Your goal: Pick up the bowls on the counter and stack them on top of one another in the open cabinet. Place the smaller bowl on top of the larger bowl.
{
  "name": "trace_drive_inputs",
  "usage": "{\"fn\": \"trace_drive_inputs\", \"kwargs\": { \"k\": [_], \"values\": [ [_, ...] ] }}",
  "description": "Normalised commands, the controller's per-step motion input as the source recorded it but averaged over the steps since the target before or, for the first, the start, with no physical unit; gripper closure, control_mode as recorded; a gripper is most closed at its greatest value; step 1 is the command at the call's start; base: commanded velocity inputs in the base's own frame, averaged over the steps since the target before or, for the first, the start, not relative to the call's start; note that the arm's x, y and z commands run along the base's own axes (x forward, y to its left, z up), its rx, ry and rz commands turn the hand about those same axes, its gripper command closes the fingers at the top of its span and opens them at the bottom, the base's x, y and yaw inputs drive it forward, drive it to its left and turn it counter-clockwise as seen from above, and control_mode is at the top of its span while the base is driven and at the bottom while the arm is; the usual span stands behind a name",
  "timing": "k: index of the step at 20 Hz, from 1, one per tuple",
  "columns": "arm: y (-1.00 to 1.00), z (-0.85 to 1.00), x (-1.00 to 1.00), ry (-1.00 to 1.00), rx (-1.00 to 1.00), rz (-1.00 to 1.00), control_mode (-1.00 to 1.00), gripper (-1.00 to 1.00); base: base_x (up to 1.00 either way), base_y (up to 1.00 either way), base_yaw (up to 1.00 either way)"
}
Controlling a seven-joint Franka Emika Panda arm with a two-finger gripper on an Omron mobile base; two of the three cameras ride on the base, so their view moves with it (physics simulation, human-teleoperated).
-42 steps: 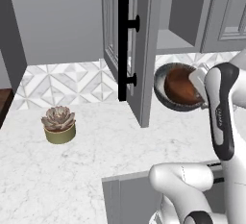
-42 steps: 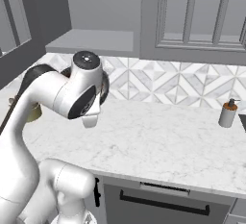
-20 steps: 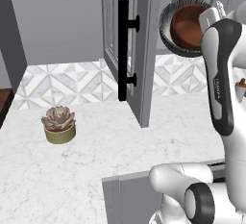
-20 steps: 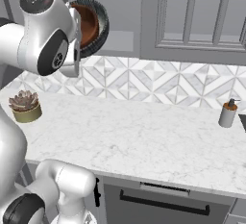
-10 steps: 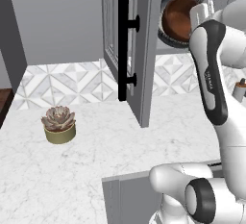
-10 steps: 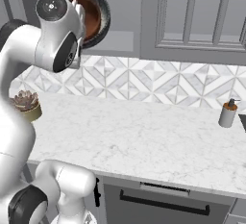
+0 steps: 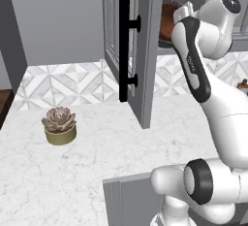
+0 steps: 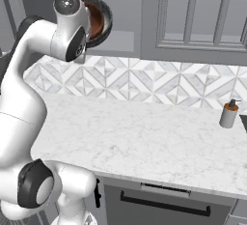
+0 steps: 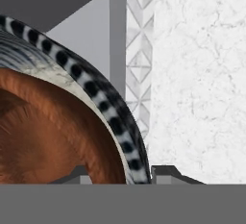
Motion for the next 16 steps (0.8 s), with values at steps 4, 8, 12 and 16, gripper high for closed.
{"fn": "trace_drive_inputs", "kwargs": {
  "k": [4, 8, 12, 16],
  "values": [
    [0.07, -0.26, 0.70, 0.00, 0.00, 0.03, -1.00, 1.00, 0.00, 0.00, 0.00],
    [0.00, -0.22, 0.67, 0.00, 0.00, 0.01, -1.00, 1.00, 0.00, 0.00, 0.00],
    [0.02, -0.26, 0.71, 0.00, 0.00, 0.00, -1.00, 1.00, 0.00, 0.00, 0.00],
    [0.07, -0.33, 0.64, 0.00, 0.00, 0.00, -1.00, 1.00, 0.00, 0.00, 0.00]
  ]
}}
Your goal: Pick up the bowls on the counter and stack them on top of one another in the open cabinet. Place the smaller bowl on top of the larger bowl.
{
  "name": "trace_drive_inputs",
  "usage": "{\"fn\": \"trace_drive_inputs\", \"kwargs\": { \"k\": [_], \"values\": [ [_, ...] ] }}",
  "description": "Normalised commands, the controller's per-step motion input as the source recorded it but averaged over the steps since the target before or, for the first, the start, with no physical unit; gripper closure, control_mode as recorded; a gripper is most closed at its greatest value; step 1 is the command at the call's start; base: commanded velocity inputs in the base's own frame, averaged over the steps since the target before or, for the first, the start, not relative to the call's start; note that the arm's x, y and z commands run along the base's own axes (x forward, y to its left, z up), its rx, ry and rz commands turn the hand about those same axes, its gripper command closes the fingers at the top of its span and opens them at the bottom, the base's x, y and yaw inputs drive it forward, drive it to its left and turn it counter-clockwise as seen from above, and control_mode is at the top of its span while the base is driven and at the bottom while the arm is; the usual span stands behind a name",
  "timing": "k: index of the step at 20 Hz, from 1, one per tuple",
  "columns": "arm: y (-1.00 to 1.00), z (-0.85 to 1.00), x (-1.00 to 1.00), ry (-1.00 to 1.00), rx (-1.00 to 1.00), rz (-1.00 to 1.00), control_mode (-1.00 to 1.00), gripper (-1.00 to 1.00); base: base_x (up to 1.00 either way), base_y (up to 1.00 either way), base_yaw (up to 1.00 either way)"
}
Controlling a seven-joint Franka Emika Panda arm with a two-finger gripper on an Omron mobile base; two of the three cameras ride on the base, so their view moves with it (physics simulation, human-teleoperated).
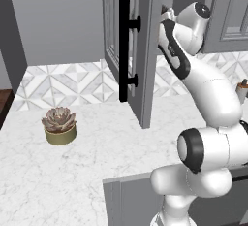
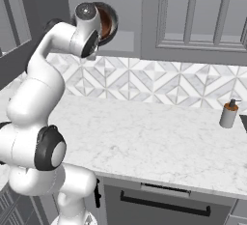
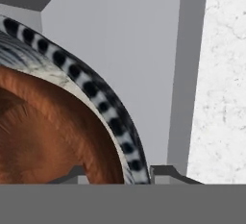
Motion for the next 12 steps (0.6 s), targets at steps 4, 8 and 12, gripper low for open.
{"fn": "trace_drive_inputs", "kwargs": {
  "k": [4, 8, 12],
  "values": [
    [0.15, -0.24, 0.74, 0.00, 0.00, 0.00, -1.00, -1.00, 0.00, 0.00, 0.00],
    [0.04, 0.01, 0.08, -0.25, 0.00, 0.00, -1.00, -1.00, 0.00, 0.00, 0.00],
    [0.00, 0.01, 0.00, -0.32, 0.00, 0.00, -1.00, -1.00, 0.00, 0.00, 0.00]
  ]
}}
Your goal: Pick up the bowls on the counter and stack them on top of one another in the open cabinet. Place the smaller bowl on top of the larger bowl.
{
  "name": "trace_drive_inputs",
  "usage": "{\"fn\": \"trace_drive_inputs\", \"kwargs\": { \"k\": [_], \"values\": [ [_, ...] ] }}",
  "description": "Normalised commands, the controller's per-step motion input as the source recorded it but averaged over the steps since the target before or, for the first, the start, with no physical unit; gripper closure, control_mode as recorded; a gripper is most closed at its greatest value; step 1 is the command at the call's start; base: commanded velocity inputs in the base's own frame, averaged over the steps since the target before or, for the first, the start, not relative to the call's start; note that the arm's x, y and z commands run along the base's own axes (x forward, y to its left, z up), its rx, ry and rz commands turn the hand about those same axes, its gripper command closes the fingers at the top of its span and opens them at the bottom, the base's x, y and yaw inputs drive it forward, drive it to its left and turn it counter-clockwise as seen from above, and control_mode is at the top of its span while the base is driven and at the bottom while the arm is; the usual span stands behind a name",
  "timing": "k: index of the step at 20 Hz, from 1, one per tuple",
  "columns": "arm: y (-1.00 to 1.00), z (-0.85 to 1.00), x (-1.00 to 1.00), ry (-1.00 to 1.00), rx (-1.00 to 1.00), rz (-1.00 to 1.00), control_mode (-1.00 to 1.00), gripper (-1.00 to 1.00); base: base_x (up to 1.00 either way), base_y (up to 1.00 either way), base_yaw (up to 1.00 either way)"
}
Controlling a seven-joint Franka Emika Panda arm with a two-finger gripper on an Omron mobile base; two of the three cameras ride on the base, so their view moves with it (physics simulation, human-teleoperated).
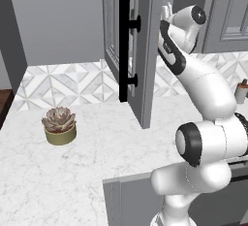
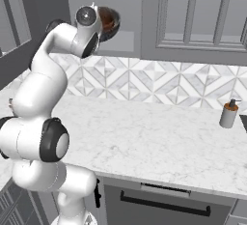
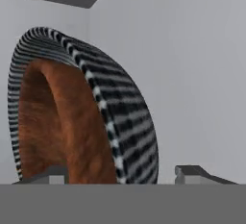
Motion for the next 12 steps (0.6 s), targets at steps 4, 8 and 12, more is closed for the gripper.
{"fn": "trace_drive_inputs", "kwargs": {
  "k": [4, 8, 12],
  "values": [
    [0.00, 0.08, -0.20, -0.39, 0.00, 0.01, -1.00, -1.00, 0.00, 0.00, 0.00],
    [0.00, 0.30, -0.45, -0.28, 0.00, 0.01, -1.00, -1.00, 0.00, 0.00, 0.00],
    [0.00, 0.21, -0.76, 0.05, 0.00, 0.00, -1.00, -1.00, 0.00, 0.00, 0.00]
  ]
}}
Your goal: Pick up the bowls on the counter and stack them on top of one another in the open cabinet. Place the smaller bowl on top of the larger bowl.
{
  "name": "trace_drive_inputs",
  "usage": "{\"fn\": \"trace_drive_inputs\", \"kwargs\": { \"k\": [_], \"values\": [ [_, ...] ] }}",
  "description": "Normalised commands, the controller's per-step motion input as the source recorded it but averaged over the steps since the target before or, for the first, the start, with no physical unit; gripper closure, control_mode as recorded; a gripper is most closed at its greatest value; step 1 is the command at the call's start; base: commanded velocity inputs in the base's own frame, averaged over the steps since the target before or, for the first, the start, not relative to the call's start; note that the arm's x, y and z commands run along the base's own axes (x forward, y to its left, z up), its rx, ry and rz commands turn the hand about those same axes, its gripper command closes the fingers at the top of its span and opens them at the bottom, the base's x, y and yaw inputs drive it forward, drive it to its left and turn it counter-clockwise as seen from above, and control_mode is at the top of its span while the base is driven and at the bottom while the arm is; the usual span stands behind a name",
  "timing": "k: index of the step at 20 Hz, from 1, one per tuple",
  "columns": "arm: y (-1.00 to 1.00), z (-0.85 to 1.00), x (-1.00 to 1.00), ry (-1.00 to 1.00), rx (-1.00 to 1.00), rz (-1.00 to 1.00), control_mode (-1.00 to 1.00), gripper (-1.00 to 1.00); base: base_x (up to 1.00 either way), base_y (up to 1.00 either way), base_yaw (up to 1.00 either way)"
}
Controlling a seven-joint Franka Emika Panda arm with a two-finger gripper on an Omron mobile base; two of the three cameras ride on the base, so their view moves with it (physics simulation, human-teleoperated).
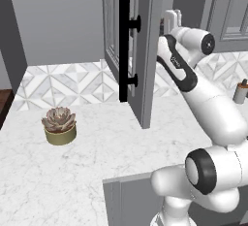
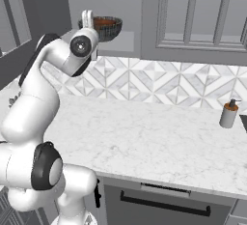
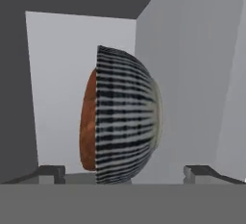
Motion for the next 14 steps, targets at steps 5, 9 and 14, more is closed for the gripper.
{"fn": "trace_drive_inputs", "kwargs": {
  "k": [5, 9, 14],
  "values": [
    [-0.34, 0.02, -1.00, 0.12, 0.00, 0.00, -1.00, -1.00, 0.00, 0.00, 0.00],
    [-0.44, -0.17, -1.00, 0.49, -0.01, 0.00, -1.00, -1.00, 0.00, 0.00, 0.00],
    [-0.24, -0.79, -0.85, 0.66, -0.08, 0.00, -1.00, -1.00, 0.00, 0.00, 0.00]
  ]
}}
